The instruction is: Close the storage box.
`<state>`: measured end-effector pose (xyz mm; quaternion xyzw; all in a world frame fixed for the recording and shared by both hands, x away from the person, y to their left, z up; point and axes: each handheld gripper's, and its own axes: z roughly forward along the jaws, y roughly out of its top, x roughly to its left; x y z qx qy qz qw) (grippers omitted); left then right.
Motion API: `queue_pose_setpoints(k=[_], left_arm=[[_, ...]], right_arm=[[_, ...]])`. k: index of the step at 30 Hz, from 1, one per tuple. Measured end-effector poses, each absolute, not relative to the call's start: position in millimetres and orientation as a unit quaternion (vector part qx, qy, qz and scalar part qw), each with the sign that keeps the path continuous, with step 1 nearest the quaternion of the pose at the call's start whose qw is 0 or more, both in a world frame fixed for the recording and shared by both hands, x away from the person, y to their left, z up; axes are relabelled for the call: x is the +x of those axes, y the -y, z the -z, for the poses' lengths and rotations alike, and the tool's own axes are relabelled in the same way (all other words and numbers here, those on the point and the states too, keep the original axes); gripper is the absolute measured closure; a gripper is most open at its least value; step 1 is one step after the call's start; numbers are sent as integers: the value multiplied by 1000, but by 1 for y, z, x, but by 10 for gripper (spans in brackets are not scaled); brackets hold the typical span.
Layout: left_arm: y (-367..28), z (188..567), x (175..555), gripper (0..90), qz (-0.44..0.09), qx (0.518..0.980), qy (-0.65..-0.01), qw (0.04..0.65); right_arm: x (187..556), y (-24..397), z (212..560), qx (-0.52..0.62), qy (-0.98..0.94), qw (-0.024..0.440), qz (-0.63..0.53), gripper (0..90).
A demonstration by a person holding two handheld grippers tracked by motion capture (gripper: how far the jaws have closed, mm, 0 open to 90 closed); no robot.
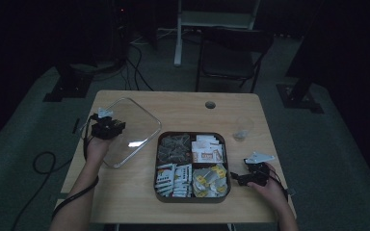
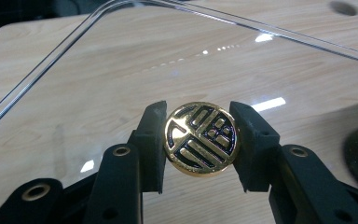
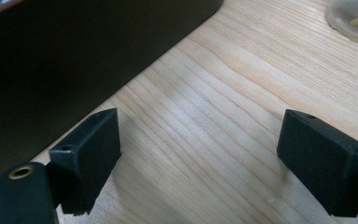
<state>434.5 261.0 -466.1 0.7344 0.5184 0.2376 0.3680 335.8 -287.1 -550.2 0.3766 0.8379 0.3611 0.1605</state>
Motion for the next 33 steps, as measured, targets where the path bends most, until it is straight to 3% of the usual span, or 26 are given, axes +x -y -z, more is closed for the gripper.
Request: queue_pose_setpoints(k=[24,33], left_arm=[[-168,424,408,600,-174,803,-363,438],[-137,426,398,600,-150,833,-305,437]], right_arm=[[336,287,550,377,-838,161,-361,128],[336,287,550,377,-838,160,-361,128]])
